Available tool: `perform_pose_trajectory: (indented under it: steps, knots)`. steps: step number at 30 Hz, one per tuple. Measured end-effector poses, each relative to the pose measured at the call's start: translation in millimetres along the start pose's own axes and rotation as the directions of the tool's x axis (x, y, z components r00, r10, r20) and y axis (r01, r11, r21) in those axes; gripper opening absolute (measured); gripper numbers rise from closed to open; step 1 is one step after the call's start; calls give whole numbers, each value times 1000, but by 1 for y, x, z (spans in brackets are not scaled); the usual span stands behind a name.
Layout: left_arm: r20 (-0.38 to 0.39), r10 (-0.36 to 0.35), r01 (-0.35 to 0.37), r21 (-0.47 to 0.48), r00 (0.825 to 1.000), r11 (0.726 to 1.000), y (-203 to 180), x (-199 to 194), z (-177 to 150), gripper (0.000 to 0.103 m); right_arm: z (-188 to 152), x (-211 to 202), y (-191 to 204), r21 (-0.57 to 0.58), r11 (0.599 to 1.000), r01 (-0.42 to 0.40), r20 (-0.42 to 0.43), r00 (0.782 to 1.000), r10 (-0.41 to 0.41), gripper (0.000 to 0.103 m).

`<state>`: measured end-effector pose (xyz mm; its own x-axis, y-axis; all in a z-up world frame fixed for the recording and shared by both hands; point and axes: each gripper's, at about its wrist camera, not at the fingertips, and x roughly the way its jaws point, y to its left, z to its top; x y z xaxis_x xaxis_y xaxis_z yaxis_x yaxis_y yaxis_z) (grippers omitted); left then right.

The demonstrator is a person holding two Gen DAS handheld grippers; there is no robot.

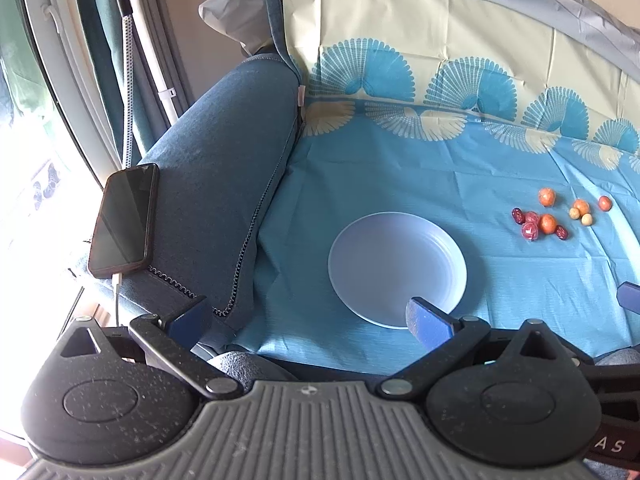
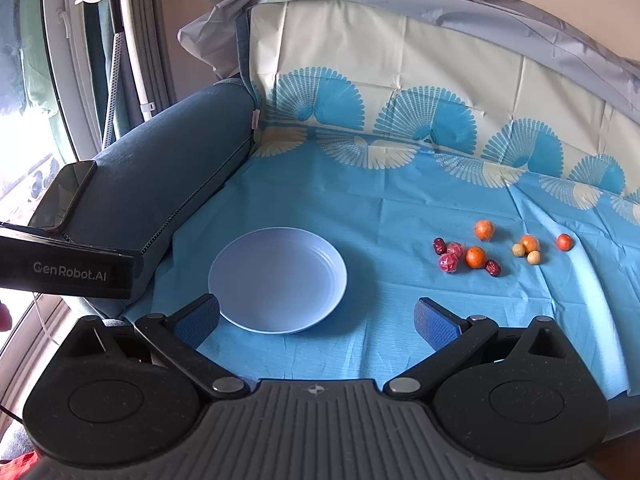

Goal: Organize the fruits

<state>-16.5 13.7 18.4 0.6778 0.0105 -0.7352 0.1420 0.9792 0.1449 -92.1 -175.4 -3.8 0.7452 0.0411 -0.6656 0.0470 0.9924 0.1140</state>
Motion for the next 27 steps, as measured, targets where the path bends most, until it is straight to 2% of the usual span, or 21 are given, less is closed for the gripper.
perform_pose_trajectory:
  steps: [27]
  knots:
    - [-12,-8,8,4,1000,1000,0,2,-3,103,-4,8,-3,26,1000,4,-29,1000,-3,103]
